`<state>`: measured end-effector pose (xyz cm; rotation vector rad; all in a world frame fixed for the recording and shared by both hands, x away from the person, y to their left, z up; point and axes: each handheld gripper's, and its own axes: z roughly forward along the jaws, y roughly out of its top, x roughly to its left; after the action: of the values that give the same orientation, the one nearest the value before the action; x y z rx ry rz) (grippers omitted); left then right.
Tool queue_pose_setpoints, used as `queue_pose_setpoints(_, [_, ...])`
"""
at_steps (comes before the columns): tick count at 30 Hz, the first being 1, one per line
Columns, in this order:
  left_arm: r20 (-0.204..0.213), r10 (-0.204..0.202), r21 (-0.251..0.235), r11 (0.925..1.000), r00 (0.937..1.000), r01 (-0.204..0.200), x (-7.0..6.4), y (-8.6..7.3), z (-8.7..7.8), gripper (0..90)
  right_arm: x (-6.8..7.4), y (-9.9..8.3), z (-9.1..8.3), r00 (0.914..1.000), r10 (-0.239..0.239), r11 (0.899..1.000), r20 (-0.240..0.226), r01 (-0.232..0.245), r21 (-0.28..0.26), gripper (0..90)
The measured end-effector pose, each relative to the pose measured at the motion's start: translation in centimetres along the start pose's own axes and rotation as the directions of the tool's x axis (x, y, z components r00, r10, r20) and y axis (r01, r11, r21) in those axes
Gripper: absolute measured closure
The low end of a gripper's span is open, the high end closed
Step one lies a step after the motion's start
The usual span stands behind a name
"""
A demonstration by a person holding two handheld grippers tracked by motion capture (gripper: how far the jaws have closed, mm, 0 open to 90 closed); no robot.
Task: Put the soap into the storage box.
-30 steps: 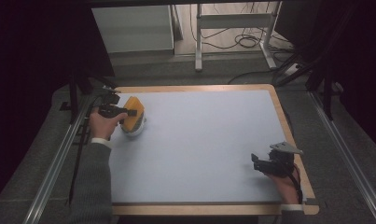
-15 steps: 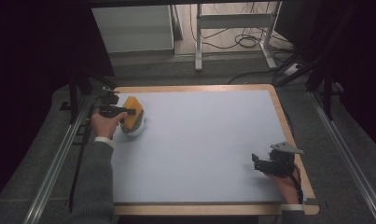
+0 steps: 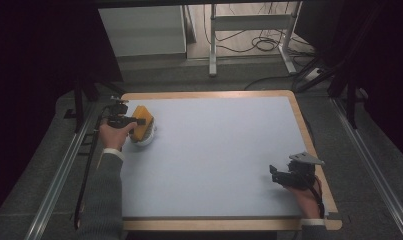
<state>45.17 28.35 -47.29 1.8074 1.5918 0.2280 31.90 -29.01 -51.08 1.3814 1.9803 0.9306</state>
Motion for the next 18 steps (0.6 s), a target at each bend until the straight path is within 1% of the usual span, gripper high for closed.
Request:
queue_pose_setpoints(6, [-0.019,-0.031,-0.005,0.9995,0.9994,0.030,0.2,-0.4,0.3,60.7,0.0,0.0,0.0,1.0000,0.001,1.000,0.001,-0.001,0.000,7.5])
queue_pose_setpoints(9, [-0.026,-0.032,-0.002,0.9995,0.9991,0.032,0.2,-0.5,0.5,60.5,0.0,0.0,0.1,1.0000,-0.001,1.000,-0.003,0.001,0.002,7.5])
queue_pose_setpoints(10, [-0.028,-0.033,-0.006,0.9995,0.9991,0.032,0.3,-0.6,0.6,60.3,0.1,0.0,0.1,1.0000,-0.003,1.000,-0.003,0.003,0.001,7.5])
queue_pose_setpoints(11, [-0.024,-0.037,-0.023,0.9991,0.9990,0.036,0.3,-0.5,0.5,58.8,0.1,0.0,0.1,1.0000,-0.004,1.000,-0.003,0.004,0.000,7.5])
queue_pose_setpoints(12, [-0.010,-0.043,-0.048,0.9979,0.9990,0.042,0.2,-0.5,0.3,56.9,0.0,0.0,0.1,1.0000,-0.003,1.000,-0.003,0.003,0.000,7.5])
queue_pose_setpoints(13, [-0.002,-0.041,-0.063,0.9972,0.9991,0.041,0.1,-0.4,0.0,52.2,0.0,0.0,0.0,1.0000,-0.002,1.000,-0.001,0.002,0.001,7.5])
queue_pose_setpoints(15, [-0.004,-0.040,-0.082,0.9958,0.9992,0.040,-0.1,-0.2,-0.5,42.6,0.0,0.0,0.1,1.0000,-0.001,1.000,-0.002,0.001,0.002,7.5])
queue_pose_setpoints(17, [-0.057,-0.033,-0.080,0.9964,0.9979,0.028,-0.4,0.0,-0.8,33.2,0.1,-0.1,0.1,1.0000,-0.002,1.000,-0.005,0.002,0.001,7.5])
queue_pose_setpoints(18, [-0.074,-0.023,-0.081,0.9966,0.9970,0.017,-0.5,0.0,-0.9,30.6,0.1,-0.1,0.1,1.0000,-0.003,1.000,-0.006,0.003,0.001,7.5])
